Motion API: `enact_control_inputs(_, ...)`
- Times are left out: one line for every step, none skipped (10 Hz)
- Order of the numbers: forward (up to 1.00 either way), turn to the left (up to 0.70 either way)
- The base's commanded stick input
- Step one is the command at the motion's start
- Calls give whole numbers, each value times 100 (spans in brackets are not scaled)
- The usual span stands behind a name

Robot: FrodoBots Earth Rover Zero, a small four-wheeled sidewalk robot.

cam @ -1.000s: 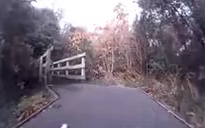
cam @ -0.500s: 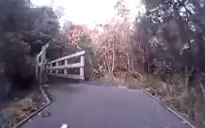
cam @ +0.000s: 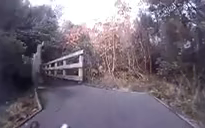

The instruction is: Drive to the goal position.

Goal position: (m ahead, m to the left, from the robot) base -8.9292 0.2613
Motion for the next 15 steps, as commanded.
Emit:
enact_control_inputs(0,70)
enact_control_inputs(0,70)
enact_control_inputs(0,70)
enact_control_inputs(0,70)
enact_control_inputs(0,70)
enact_control_inputs(0,70)
enact_control_inputs(0,70)
enact_control_inputs(0,70)
enact_control_inputs(0,70)
enact_control_inputs(0,70)
enact_control_inputs(0,85)
enact_control_inputs(0,85)
enact_control_inputs(0,85)
enact_control_inputs(0,85)
enact_control_inputs(0,85)
